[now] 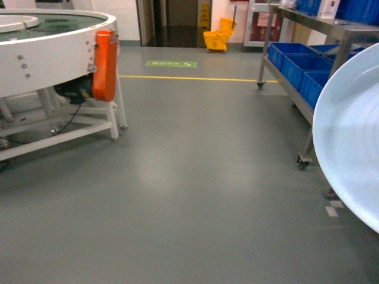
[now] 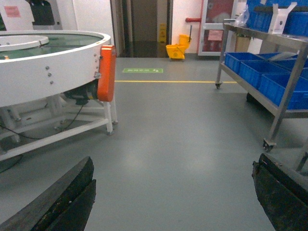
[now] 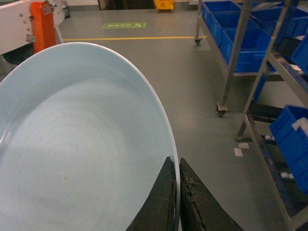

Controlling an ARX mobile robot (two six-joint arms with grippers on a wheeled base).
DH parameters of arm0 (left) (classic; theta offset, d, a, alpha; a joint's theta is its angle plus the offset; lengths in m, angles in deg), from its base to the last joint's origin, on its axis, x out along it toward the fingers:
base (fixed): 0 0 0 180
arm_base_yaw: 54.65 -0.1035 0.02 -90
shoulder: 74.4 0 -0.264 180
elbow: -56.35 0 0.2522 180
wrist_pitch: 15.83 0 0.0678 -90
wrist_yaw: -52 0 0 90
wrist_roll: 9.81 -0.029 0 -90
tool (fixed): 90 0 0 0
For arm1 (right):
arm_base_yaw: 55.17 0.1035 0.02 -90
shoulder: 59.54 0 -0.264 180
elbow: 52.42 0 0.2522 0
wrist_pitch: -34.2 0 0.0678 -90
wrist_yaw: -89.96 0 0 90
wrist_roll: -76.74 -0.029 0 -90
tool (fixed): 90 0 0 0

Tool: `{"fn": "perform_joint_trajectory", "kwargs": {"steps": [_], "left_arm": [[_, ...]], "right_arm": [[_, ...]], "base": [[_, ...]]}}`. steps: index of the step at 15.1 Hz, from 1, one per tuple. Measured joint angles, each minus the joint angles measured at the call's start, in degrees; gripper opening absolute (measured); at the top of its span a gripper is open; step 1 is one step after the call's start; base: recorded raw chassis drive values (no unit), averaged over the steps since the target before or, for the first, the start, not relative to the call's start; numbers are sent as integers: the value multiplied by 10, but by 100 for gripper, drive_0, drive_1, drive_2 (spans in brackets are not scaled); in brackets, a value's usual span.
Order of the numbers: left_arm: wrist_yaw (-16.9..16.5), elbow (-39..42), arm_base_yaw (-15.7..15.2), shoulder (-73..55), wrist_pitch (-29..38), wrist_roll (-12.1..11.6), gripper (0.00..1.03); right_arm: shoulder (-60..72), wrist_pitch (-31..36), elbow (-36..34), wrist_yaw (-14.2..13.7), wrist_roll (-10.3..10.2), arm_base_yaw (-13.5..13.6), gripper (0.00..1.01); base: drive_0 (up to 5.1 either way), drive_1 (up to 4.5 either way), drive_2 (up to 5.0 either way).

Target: Place blue tray on left shelf second layer neatly

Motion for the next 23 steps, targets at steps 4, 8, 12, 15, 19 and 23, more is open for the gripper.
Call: {"fn": "perform_joint_trajectory", "kwargs": {"steps": [4, 8, 12, 15, 19, 23], "left_arm": [[0, 0, 0, 0, -1, 0, 98], [-2, 0, 0, 0, 0, 0, 98], [0, 0, 0, 0, -2, 0, 98], [3, 0, 0, 0, -5, 0, 98], [1, 0, 0, 0, -3, 0, 98], [0, 0, 0, 0, -1, 0, 98]], "right_arm": [[1, 0, 0, -2, 0, 0, 2], [0, 0, 0, -5, 0, -1, 2], [0, 0, 0, 0, 0, 0, 2], [3, 0, 0, 0, 0, 0, 2], [0, 1, -1, 2, -1, 0, 2], [0, 0, -1, 2, -1, 0, 2]], "base": [[330, -241, -516], [330, -241, -516], [330, -241, -516], [-392, 172, -216], [-157, -51, -264], [-178, 249, -605]]}}
